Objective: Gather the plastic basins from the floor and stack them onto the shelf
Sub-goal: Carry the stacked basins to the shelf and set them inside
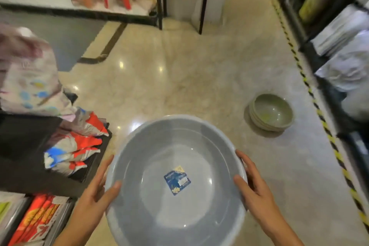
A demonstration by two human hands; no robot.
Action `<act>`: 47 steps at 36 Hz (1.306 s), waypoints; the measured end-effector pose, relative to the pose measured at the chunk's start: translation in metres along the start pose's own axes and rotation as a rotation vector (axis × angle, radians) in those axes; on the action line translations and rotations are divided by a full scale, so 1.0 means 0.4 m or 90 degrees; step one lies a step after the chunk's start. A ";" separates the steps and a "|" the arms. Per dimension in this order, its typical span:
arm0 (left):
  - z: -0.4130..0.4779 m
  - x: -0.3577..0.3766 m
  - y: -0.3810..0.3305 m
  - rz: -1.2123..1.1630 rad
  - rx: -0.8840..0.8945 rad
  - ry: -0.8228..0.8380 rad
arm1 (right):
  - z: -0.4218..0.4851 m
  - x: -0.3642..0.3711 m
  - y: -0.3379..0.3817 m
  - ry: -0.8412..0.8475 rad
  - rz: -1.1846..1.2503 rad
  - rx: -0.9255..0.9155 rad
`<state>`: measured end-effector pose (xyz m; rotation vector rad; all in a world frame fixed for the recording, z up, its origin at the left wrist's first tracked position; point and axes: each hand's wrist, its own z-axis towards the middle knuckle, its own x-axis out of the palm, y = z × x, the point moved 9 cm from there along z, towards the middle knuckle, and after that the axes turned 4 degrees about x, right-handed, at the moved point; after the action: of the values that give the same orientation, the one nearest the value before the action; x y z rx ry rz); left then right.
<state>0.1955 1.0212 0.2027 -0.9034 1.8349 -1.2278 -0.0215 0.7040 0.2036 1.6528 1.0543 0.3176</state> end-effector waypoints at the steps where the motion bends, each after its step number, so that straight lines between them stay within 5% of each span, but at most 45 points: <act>1: -0.025 0.001 -0.083 0.010 0.020 -0.005 | -0.037 -0.039 0.062 -0.006 0.000 -0.012; 9: -0.204 0.048 -0.436 -0.067 0.062 0.070 | -0.311 -0.313 0.363 -0.093 0.058 -0.077; 19: -0.192 0.186 -0.600 -0.038 0.114 0.143 | -0.392 -0.457 0.424 -0.160 0.140 -0.067; 47: 0.490 0.573 -0.875 0.042 0.176 0.450 | -0.035 -0.556 0.514 -0.451 0.220 -0.005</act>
<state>0.3074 0.6388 0.4363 -0.2544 2.1092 -1.8588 -0.0598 0.5410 0.4562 1.7417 0.2375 -0.0530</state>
